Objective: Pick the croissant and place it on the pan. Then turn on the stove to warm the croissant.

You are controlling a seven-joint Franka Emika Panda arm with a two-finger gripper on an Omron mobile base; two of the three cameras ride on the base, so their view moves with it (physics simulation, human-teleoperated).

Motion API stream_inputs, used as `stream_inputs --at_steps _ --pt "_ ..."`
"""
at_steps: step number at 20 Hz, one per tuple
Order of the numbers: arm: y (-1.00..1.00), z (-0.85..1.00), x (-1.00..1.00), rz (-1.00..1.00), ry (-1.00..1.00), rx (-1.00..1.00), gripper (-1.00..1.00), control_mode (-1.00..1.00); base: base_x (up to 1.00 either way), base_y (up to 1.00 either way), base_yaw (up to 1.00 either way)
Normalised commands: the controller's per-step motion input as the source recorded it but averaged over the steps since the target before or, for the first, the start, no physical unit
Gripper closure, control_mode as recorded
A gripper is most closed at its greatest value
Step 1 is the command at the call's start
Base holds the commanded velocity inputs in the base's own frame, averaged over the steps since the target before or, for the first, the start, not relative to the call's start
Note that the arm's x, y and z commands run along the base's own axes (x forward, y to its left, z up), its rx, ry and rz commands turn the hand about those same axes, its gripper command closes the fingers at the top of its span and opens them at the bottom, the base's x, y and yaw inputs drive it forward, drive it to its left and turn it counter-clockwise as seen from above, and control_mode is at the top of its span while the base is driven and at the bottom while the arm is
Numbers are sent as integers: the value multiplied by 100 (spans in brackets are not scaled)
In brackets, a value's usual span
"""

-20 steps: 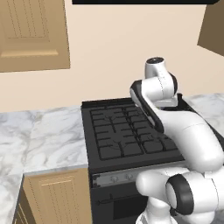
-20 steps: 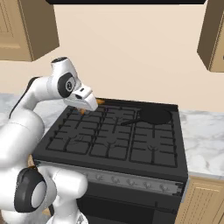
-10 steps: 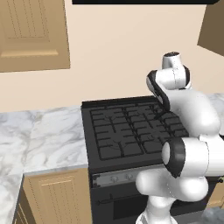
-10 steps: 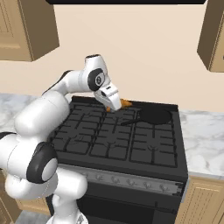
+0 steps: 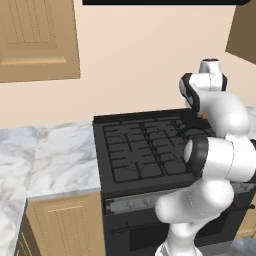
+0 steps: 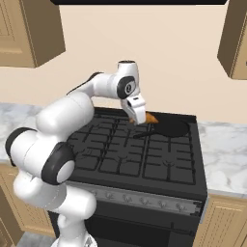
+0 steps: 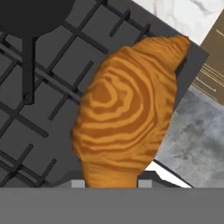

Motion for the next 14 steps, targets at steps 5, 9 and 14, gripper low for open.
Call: stream_inputs --at_steps 5,9,14 --pt "0 -21 29 -2 0 14 100 -100 0 0 0" --pt "-9 -21 39 0 0 14 100 -100 0 0 0" --pt "-12 -10 35 0 0 6 100 -100 0 0 0"
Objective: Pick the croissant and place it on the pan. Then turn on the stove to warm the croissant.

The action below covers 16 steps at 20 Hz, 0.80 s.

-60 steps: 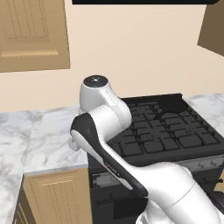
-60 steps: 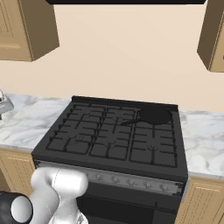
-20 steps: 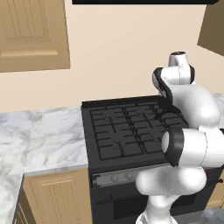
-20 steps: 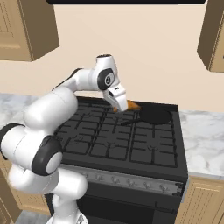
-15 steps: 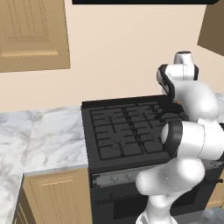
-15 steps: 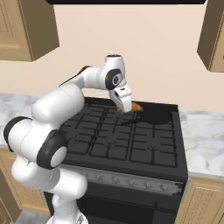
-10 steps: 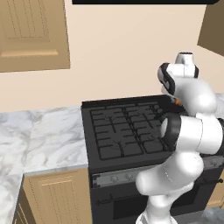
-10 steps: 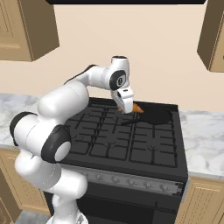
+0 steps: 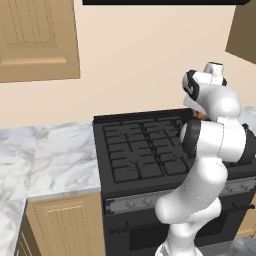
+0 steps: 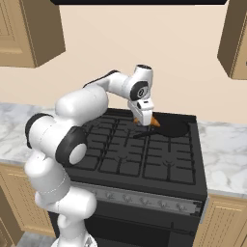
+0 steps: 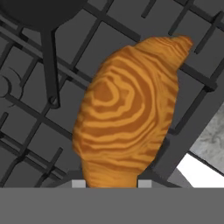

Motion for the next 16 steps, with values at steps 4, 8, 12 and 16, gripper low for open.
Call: stream_inputs --at_steps 4,8,12,16 --pt "-8 -17 27 0 -2 3 100 -100 0 0 0" --pt "-17 -28 29 0 0 2 100 -100 0 0 0" --pt "-29 -24 38 0 0 3 100 -100 0 0 0" --pt "-30 -14 45 0 0 2 100 -100 0 0 0"
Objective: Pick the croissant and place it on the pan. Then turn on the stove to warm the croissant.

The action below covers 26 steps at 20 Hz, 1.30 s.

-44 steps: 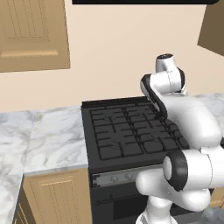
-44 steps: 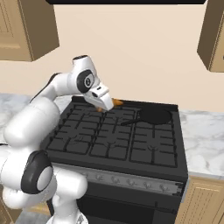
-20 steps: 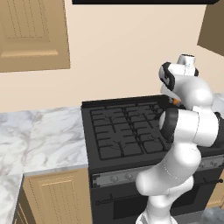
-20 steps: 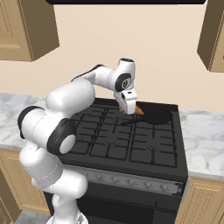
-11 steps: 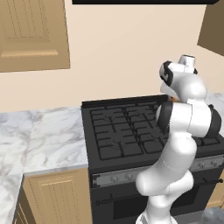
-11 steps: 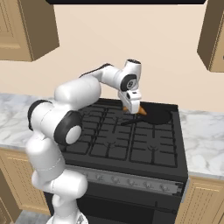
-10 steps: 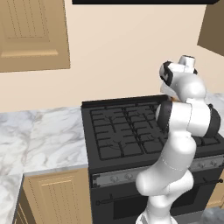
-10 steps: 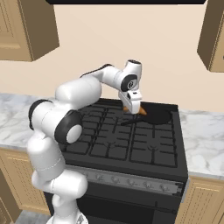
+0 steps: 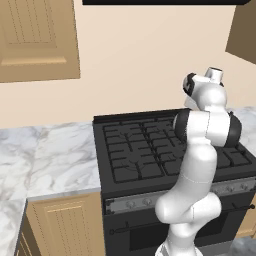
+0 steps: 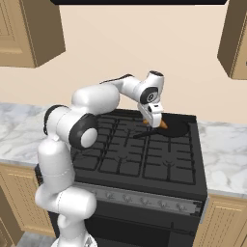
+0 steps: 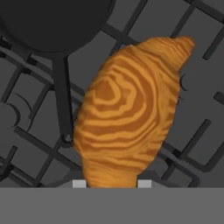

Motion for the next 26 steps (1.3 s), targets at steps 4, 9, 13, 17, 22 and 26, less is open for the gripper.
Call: stream_inputs --at_steps 4,9,13,17,22,26 --pt "-32 -17 50 0 0 3 100 -100 0 0 0" --pt "-31 -20 52 0 0 2 100 -100 0 0 0" --pt "-35 -22 53 0 0 1 100 -100 0 0 0" --pt "-28 -27 44 0 0 0 100 -100 0 0 0" --pt "-9 -37 43 0 0 0 100 -100 0 0 0" --pt "0 -38 53 0 0 0 100 -100 0 0 0"
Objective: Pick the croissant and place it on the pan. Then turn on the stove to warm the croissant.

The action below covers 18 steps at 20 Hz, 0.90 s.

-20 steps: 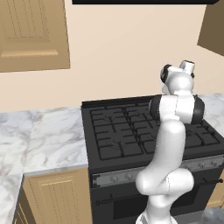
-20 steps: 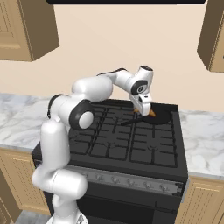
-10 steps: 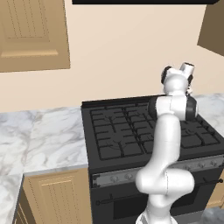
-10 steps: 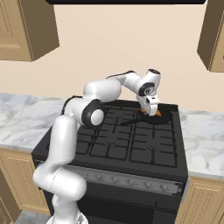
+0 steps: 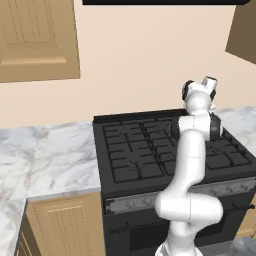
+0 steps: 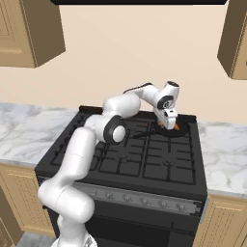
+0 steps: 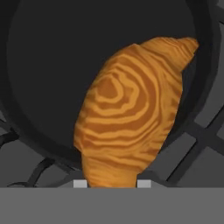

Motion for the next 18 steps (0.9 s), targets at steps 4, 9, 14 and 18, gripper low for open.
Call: stream_inputs --at_steps 4,9,14,18 --pt "-10 -28 59 0 0 0 100 -100 0 0 0" --pt "-28 -25 55 0 -1 0 -100 -100 0 0 0" --pt "-7 -4 -3 0 -3 0 -100 -100 0 0 0" --pt "0 42 -46 0 -15 0 -100 -100 0 0 0"
